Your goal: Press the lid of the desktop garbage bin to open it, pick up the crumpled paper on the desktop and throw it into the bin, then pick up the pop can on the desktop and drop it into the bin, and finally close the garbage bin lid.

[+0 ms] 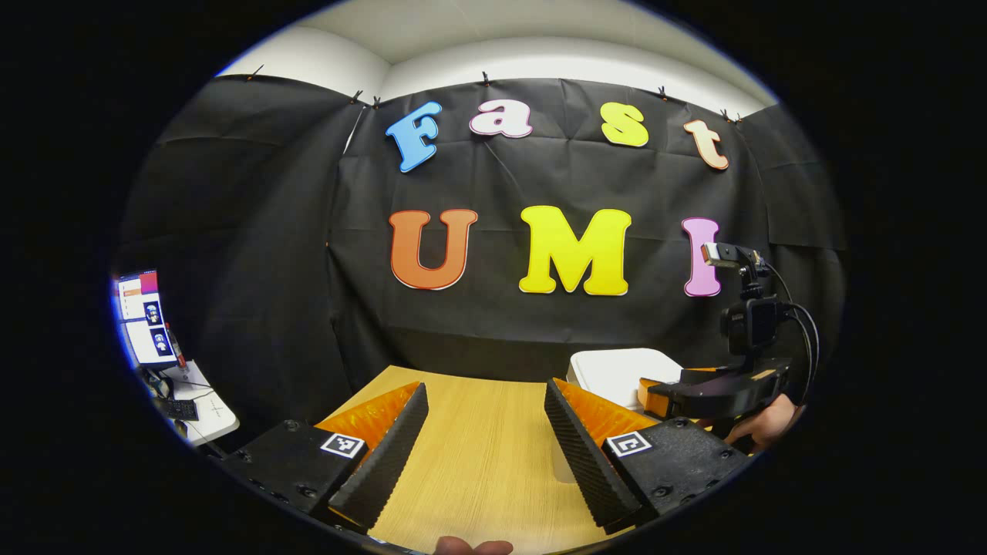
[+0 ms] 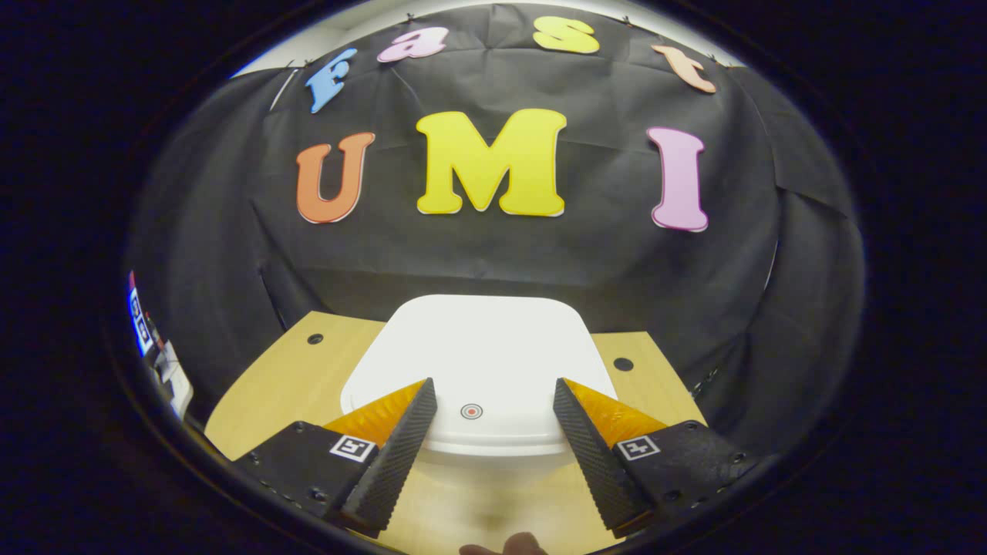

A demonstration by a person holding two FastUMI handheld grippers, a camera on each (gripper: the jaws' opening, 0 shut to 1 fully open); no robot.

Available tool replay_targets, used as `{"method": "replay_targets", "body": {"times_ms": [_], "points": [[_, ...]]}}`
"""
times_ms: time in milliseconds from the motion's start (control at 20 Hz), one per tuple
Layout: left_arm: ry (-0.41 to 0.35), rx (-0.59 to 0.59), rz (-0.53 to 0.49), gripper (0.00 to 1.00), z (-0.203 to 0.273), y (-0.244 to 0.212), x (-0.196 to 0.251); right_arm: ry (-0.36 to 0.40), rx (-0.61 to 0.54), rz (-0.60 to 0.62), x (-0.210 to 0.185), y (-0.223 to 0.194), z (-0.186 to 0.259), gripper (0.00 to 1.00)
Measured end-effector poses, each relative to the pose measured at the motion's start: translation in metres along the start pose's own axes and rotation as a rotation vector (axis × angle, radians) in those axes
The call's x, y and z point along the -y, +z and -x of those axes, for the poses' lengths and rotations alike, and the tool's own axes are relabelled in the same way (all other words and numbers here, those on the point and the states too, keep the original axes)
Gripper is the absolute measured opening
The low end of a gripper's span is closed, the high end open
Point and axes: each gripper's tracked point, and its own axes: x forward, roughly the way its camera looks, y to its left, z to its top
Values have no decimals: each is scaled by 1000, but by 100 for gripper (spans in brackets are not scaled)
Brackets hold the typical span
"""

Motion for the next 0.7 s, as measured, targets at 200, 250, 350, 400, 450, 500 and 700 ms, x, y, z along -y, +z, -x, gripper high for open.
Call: {"method": "replay_targets", "body": {"times_ms": [200, 250, 350, 400, 450, 500, 700], "points": [[-21, -1, -1, 98, 0, -1, 8, 13, 24, -26, 2, -7, -1, 98], [-26, 2, -2, 98, 0, 0, 9, 6, 43, -29, 1, -4, -1, 97], [-35, 10, -4, 98, -1, 4, 12, -9, 72, -62, 2, 3, 3, 97], [-39, 15, -6, 98, -1, 8, 13, -3, 64, -79, 0, 3, 3, 97], [-43, 20, -8, 98, -2, 11, 14, 10, 57, -90, -1, 2, 4, 95], [-44, 26, -10, 98, -2, 13, 14, 25, 64, -109, -2, 7, 8, 96], [-46, 47, -8, 98, -8, 31, 14, 57, 117, -112, 7, 24, 32, 95]]}}
